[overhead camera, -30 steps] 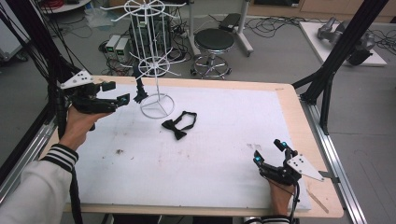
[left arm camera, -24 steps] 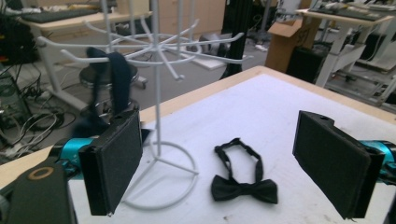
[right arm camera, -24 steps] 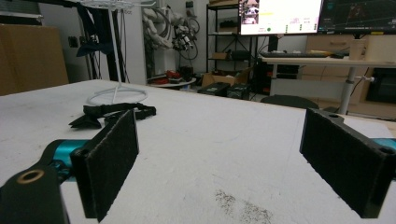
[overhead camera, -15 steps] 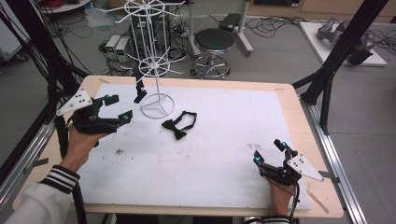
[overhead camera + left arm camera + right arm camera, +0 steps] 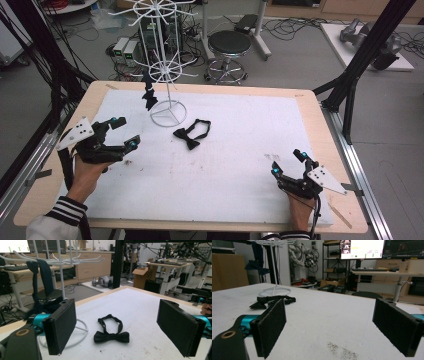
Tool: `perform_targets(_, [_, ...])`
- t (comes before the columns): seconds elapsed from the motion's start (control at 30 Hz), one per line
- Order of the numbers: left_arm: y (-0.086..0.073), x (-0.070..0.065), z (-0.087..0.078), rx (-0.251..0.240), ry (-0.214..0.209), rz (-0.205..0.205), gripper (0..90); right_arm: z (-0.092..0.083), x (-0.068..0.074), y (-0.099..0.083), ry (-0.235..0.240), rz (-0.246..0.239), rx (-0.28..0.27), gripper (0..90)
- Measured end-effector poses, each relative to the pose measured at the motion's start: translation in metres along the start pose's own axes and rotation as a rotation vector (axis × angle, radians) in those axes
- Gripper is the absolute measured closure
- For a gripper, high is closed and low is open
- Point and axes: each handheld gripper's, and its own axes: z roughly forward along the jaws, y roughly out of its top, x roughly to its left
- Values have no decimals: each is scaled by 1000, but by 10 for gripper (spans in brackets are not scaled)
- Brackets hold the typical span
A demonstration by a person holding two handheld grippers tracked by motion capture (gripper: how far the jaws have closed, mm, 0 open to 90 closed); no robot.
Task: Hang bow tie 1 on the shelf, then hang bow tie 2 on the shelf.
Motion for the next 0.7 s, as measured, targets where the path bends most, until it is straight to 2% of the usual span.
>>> perform_targets(0.23, [-4, 1, 1, 8, 3, -4, 165, 0, 0, 0, -1, 5, 2, 111])
perform_targets(0.43, [-2, 0, 1, -4, 10, 2, 165, 0, 0, 0, 0, 6, 1, 111])
perform_targets(0.7, [-1, 1, 5, 12, 4, 9, 165, 0, 0, 0, 2, 6, 1, 111])
